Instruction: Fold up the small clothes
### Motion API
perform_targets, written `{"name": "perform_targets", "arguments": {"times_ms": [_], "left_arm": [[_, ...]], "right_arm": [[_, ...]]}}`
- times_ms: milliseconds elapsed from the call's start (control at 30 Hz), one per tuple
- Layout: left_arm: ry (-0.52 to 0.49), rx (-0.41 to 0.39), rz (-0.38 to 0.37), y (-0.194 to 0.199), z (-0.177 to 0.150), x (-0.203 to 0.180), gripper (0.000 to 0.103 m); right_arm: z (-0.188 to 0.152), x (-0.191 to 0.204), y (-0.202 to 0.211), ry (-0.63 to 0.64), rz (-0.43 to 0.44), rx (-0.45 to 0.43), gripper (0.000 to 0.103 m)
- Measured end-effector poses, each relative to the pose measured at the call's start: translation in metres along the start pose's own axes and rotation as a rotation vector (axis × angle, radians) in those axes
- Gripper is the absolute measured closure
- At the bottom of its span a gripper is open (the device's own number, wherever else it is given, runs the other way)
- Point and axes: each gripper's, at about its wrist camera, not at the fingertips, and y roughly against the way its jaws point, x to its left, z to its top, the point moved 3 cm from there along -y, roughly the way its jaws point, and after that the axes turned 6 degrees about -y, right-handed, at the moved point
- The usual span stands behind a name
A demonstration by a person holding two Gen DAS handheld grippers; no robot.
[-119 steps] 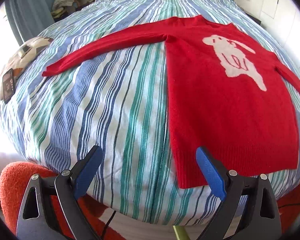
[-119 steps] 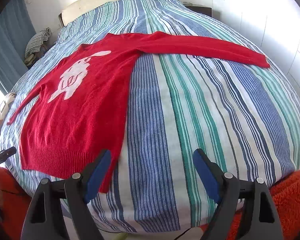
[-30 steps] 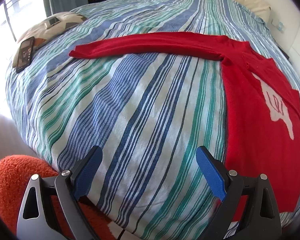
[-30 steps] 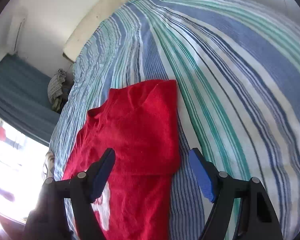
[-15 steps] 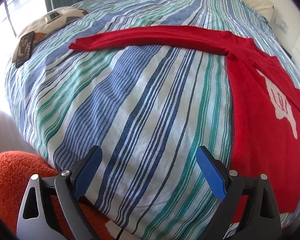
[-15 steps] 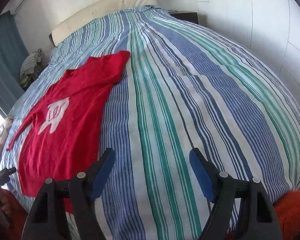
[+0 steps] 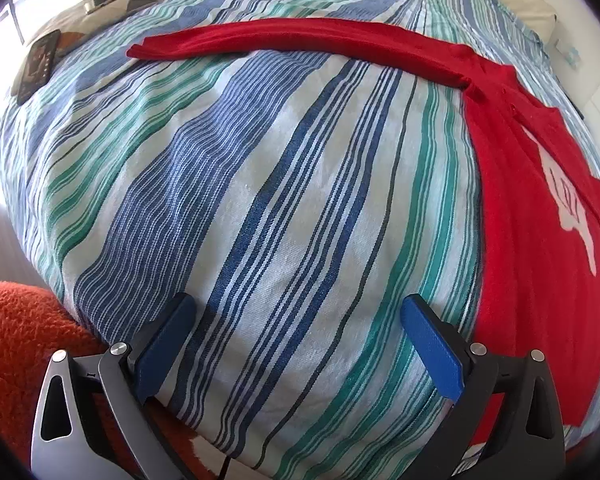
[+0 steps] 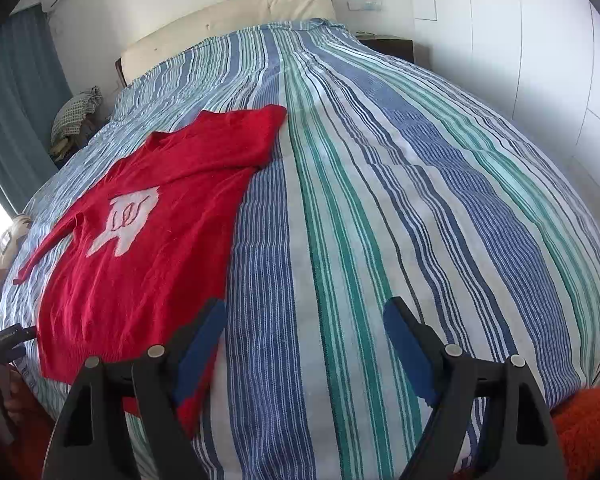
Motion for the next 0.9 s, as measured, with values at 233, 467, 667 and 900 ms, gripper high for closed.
{"name": "perform_targets", "arguments": {"times_ms": [233,467,667,900], "left_arm": [[-0.014,0.013,-0.010,-0.005,0.000,0.000,0.000],[-0.019,0.018,-0.001,-0.008,0.001,-0.002,0.000],[-0.046,0.032,-0.012,-0.011,0.002,-0.004,0.000],[-0.056,0.038,-0.024,-0.011,0.001,-0.002,0.000]], "right_arm": [[-0.004,0.002,-0.008,0.007,0.001,0.020,0.022],[-0.006,0.003,-0.009,0.019,0.002,0.025,0.022],[-0.005,0.003,-0.010,0.012,0.001,0.027,0.022],[-0.004,0.003,-0.008,0.016,0.001,0.019,0.022]]}}
